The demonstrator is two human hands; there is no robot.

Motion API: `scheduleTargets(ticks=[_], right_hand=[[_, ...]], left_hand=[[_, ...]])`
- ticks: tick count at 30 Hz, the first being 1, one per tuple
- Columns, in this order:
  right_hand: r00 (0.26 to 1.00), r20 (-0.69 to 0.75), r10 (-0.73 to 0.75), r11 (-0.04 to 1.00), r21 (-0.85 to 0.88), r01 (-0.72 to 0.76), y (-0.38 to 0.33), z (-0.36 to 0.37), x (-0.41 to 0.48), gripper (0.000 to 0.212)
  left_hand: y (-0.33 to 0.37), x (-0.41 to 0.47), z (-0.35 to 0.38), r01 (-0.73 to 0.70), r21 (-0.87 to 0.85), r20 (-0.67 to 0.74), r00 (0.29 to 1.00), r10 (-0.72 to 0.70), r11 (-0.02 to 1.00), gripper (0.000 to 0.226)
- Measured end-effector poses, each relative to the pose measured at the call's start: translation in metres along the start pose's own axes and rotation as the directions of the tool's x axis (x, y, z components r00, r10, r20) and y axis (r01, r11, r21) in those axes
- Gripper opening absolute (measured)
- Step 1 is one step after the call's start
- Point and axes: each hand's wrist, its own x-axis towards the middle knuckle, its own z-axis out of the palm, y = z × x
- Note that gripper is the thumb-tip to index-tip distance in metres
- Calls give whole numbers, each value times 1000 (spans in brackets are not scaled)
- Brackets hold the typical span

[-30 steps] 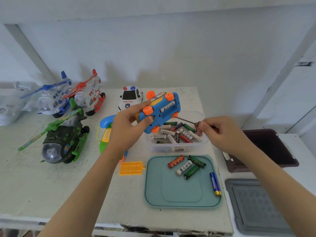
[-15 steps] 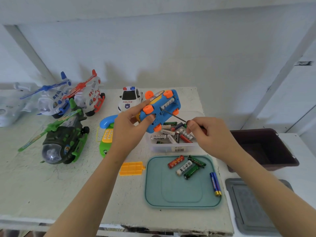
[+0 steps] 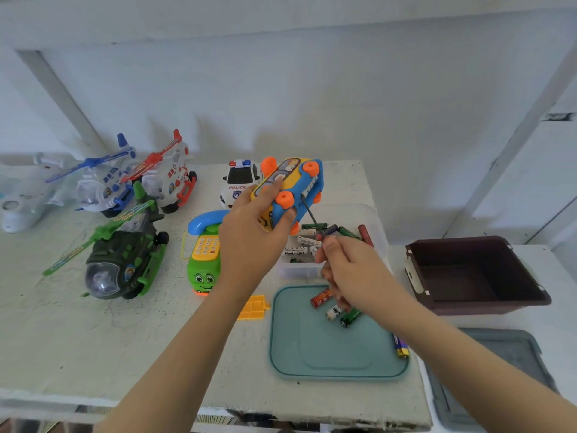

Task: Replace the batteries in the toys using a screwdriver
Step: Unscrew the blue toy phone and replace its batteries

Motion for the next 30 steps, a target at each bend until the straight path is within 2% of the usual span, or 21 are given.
scheduleTargets(ticks=[3, 6, 10, 13, 17, 19, 22, 25, 28, 30], right_hand=[[995, 9, 100, 978, 183, -100, -4, 10, -8, 34], [982, 94, 165, 939, 291, -185, -7, 8, -13, 33], [948, 196, 252, 910, 285, -301, -2, 1, -17, 32], [933, 236, 271, 910, 253, -328, 1, -4, -18, 30], [932, 262, 250, 926, 216, -309, 0, -10, -19, 28], [939, 251, 235, 938, 194, -287, 0, -12, -19, 28], [962, 220, 161, 984, 35, -173, 4, -13, -18, 31], [972, 230, 56, 979, -204, -8, 7, -12, -23, 31], [980, 197, 4, 849, -519, 100, 6, -4, -30, 28], [987, 158, -39, 742, -656, 135, 4, 5, -35, 27]], left_hand=[[-1, -2, 1, -53, 100, -3, 999, 54, 994, 51], [-4, -3, 2, -95, 103, -6, 995, 97, 990, 48], [-9, 1, -1, -144, 75, -25, 989, 146, 987, 49], [-9, 1, -2, -168, 65, -42, 984, 171, 984, 49], [-6, 1, -6, -75, -77, -42, 996, 72, 994, 48], [0, -1, -11, 34, -279, -15, 999, -40, 960, 44], [8, -5, -20, 206, -591, 57, 975, -214, 780, 37], [7, -11, -29, 257, -707, 70, 952, -297, 659, 32], [5, -18, -38, 284, -760, 89, 936, -340, 584, 25], [4, -24, -44, 294, -781, 120, 936, -330, 550, 25]])
